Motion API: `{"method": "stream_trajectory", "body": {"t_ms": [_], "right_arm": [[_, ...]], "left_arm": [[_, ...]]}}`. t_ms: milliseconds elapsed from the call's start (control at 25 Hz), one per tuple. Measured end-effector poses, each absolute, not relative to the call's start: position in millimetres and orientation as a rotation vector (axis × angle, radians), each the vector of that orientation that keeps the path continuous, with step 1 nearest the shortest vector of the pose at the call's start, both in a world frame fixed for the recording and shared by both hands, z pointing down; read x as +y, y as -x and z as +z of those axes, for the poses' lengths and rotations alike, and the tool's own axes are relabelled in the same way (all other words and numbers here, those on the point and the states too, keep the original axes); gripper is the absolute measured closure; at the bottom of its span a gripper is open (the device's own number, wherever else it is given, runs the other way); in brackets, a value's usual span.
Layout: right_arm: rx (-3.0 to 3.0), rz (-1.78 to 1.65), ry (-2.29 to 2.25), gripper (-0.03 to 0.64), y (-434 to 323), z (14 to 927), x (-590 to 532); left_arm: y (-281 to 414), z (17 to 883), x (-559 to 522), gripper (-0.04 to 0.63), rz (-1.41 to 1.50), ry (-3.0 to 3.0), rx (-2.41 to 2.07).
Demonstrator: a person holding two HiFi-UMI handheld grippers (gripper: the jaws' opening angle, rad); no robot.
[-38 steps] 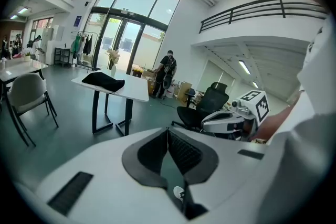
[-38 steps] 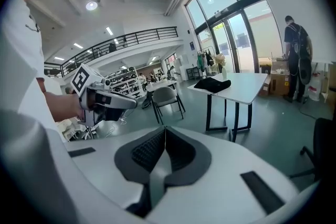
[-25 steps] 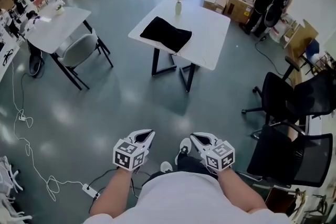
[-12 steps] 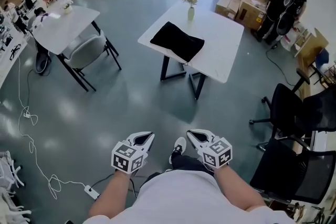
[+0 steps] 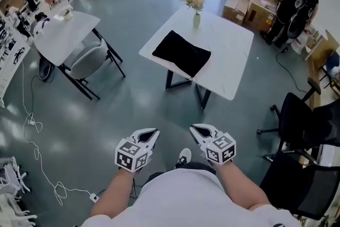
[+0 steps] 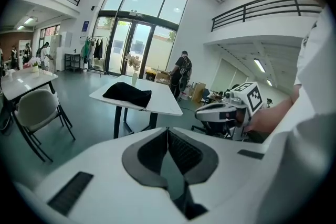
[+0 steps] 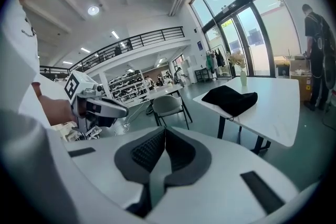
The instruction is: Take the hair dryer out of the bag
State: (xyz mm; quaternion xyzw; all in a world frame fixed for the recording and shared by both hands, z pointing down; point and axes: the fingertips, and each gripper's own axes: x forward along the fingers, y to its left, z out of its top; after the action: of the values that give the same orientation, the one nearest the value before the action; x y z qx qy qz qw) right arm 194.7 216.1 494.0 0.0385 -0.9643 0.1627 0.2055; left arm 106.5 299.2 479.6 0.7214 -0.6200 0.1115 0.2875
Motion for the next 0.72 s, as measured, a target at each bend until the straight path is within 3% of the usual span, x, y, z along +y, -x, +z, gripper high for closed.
{"method": "stream_trajectory", "body": {"t_ms": [720], "right_arm": [[-2.632, 0.478, -0.153, 0.600, -142.1, 523.2, 152.0]], "left_arm": [[-32.0, 502.4, 233.4, 0.578, 0.269, -1.852, -1.601]]}}
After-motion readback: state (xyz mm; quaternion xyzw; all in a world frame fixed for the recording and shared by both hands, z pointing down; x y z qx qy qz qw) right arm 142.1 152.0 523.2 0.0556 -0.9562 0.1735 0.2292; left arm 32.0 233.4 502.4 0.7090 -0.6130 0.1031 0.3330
